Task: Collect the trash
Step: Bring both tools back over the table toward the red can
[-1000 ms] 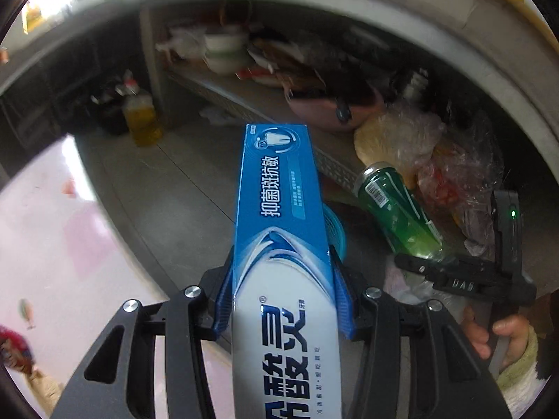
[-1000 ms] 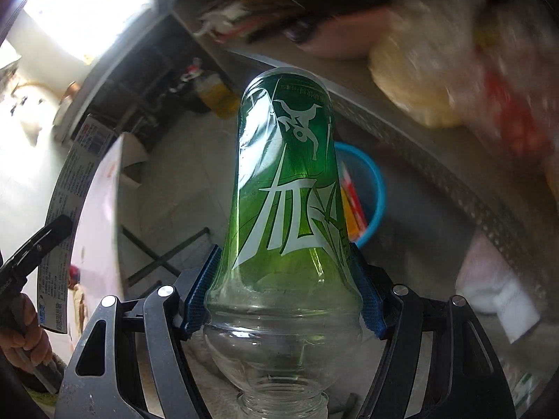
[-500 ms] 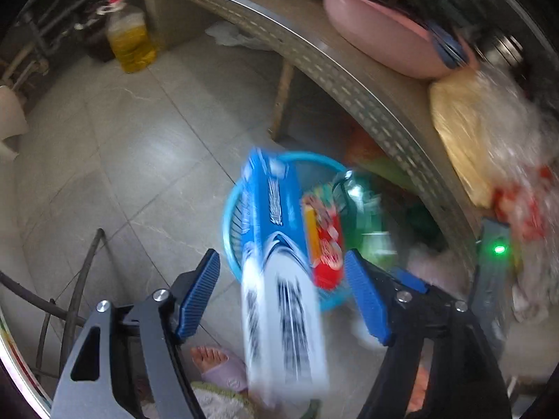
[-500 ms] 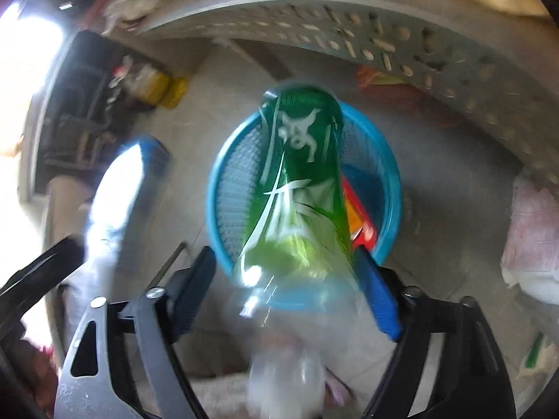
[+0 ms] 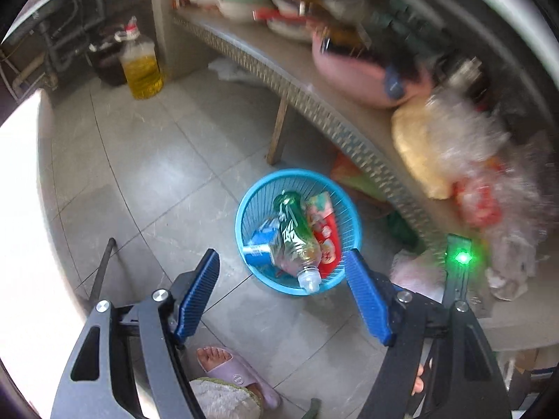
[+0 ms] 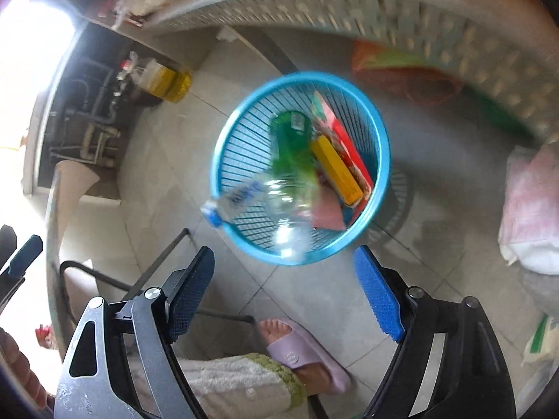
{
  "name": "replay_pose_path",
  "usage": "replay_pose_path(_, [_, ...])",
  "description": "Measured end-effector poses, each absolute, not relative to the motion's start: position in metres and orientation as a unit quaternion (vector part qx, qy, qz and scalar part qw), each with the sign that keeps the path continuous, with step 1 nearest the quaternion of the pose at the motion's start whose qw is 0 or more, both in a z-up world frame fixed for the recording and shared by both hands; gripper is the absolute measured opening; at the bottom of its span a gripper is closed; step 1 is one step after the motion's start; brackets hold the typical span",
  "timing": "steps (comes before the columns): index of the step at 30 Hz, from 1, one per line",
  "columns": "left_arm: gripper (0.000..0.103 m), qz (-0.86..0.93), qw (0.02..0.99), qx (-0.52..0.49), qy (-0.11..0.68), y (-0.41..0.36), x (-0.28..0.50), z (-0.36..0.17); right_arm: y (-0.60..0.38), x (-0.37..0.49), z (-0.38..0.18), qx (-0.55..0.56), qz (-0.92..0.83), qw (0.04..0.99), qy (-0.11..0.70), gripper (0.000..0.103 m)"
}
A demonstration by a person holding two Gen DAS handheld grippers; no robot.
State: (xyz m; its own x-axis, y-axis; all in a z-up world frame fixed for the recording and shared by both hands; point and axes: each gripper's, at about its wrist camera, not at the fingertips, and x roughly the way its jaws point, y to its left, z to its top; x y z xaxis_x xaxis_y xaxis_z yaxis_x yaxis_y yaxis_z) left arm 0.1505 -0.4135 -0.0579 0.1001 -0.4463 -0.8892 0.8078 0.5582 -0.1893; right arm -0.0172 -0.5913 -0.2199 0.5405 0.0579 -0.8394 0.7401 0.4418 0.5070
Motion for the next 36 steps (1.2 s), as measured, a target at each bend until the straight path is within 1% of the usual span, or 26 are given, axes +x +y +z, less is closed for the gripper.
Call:
replay_pose_path(6, [0.072, -0.447, 0.769, 0.107, 0.445, -0.302, 0.133, 0.013, -0.551, -0.004, -0.146, 0.411, -0.167, 0.809, 0.386, 0.079])
replay_pose_path(11, [0.075, -0.392, 0.837, 0.063, 0.376, -0.173, 0.131, 0.06, -0.492, 0.031, -0.088, 0.331, -0.064, 0.866, 0.37, 0.079])
replay_pose_path(14, [0.078, -0.337, 0.877, 0.044, 0.341, -0.098, 0.135, 0.073, -0.444, 0.055, -0.061, 0.262, 0.017, 0.893, 0.366, 0.079])
replay_pose_path(15, [0.082, -0.321, 0.886, 0.04, 0.331, -0.075, 0.139, 0.073, -0.424, 0.064, -0.055, 0.236, 0.046, 0.898, 0.368, 0.079])
replay_pose_path(18, [0.086, -0.28, 0.899, 0.027, 0.335, -0.029, 0.157, 0.062, -0.368, 0.086, -0.045, 0.178, 0.12, 0.898, 0.383, 0.079])
replay_pose_path(22, [0.092, -0.252, 0.9, 0.011, 0.355, -0.002, 0.196, 0.037, -0.292, 0.118, -0.044, 0.095, 0.186, 0.886, 0.414, 0.079])
replay_pose_path(26, [0.092, -0.259, 0.894, 0.032, 0.365, -0.009, 0.233, 0.013, -0.235, 0.132, -0.047, 0.026, 0.231, 0.874, 0.428, 0.079])
replay_pose_path(29, [0.092, -0.248, 0.893, 0.056, 0.371, -0.016, 0.256, -0.004, -0.203, 0.141, -0.051, 0.001, 0.249, 0.861, 0.443, 0.079])
replay_pose_path(31, [0.092, -0.247, 0.891, 0.053, 0.378, -0.019, 0.268, -0.013, -0.191, 0.151, -0.058, -0.017, 0.255, 0.853, 0.454, 0.078])
replay_pose_path(32, [0.091, -0.25, 0.889, 0.049, 0.381, -0.02, 0.273, -0.016, -0.184, 0.155, -0.06, -0.026, 0.257, 0.85, 0.459, 0.076])
replay_pose_path(35, [0.083, -0.26, 0.885, 0.049, 0.384, -0.021, 0.281, -0.02, -0.17, 0.165, -0.07, -0.051, 0.263, 0.84, 0.471, 0.07])
replay_pose_path(36, [0.078, -0.26, 0.885, 0.052, 0.384, -0.021, 0.282, -0.021, -0.165, 0.167, -0.072, -0.059, 0.264, 0.837, 0.475, 0.066])
